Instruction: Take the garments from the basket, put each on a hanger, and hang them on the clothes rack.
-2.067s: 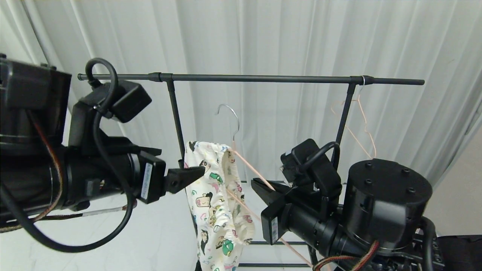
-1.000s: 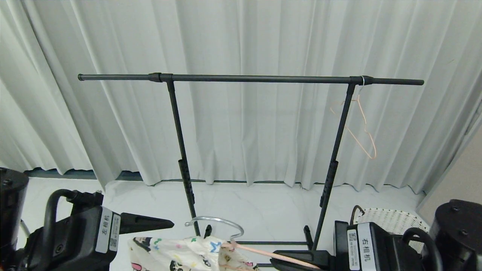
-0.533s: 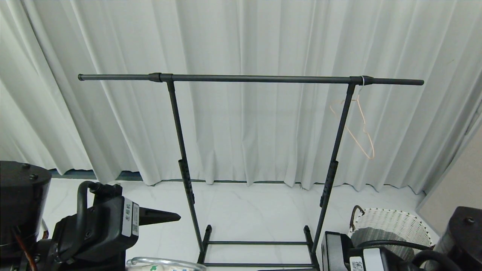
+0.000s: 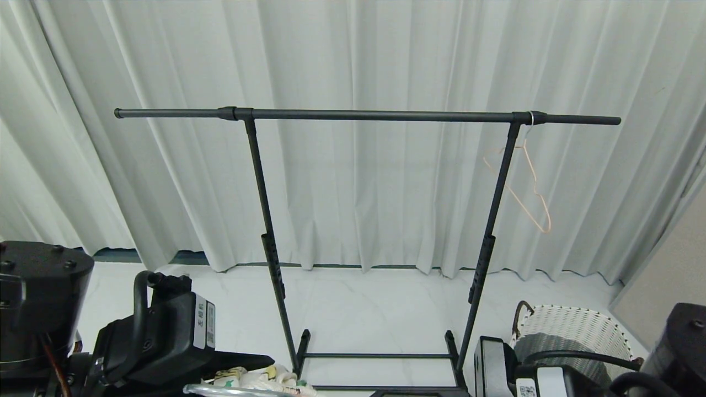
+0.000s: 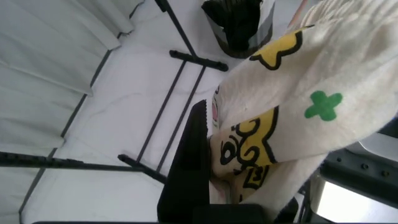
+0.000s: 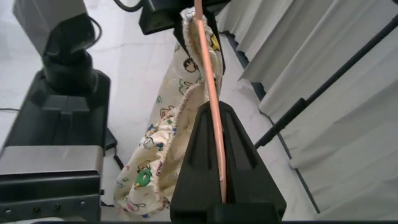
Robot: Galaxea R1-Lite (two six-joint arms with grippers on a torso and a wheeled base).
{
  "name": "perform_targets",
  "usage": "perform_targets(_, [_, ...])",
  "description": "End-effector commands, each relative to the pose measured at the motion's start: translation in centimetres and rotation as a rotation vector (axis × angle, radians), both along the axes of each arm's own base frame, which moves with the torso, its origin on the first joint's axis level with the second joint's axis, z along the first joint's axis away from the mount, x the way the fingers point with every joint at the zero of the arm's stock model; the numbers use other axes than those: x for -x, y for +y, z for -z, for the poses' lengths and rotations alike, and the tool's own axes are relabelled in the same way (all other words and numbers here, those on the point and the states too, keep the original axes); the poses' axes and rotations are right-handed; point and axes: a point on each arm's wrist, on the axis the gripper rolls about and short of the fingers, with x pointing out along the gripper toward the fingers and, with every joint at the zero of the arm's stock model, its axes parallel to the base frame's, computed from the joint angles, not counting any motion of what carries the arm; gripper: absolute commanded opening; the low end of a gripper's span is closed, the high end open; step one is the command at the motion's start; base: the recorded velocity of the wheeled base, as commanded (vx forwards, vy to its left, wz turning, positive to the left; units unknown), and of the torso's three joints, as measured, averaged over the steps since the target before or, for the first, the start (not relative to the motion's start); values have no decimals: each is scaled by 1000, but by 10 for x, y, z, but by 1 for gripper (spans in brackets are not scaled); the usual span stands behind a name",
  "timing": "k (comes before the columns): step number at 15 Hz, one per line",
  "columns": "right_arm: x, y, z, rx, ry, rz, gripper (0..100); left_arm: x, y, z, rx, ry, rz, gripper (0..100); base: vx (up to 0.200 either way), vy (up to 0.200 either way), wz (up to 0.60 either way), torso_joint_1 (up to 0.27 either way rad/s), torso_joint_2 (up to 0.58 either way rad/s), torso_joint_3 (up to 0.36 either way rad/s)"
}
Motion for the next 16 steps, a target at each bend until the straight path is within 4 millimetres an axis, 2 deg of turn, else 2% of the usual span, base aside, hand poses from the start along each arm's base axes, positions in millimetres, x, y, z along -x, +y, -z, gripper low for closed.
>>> perform_targets(1, [-1, -1, -1, -2, -14, 14, 0, -1, -1, 3, 1, -4, 2, 0, 0, 0, 0, 0, 0, 0])
perform_targets(2, [-1, -1, 0, 1, -18, 31, 100, -2, -1, 5, 4, -13, 1, 0, 0, 0, 0, 0, 0, 0])
perform_targets(5, [-12, -6, 2, 20, -55, 165, 100, -3, 4, 12, 2, -3, -36, 0, 0, 0, 0, 0, 0, 0])
perform_targets(7, [-29, -19, 8, 54, -72, 267, 100, -7, 16, 18, -4, 30, -124, 0, 0, 0, 0, 0, 0, 0])
perform_targets(10, [-27, -26, 18, 91, -42, 261, 100, -20, 23, 18, 80, 184, -307, 0, 0, 0, 0, 0, 0, 0])
perform_targets(12, [-26, -25, 39, 157, 39, 187, 100, -35, 19, 3, 194, 270, -409, 0, 0, 0, 0, 0, 0, 0])
perform_targets(14, [-27, -19, 54, 199, 135, 192, 100, -40, 18, -3, 205, 255, -408, 0, 0, 0, 0, 0, 0, 0])
perform_targets(15, [-30, -8, 63, 202, 268, 210, 100, -40, 17, -6, 214, 237, -401, 0, 0, 0, 0, 0, 0, 0])
perform_targets(16, [-32, -2, 66, 196, 324, 219, 100, -41, 16, -7, 218, 231, -397, 0, 0, 0, 0, 0, 0, 0])
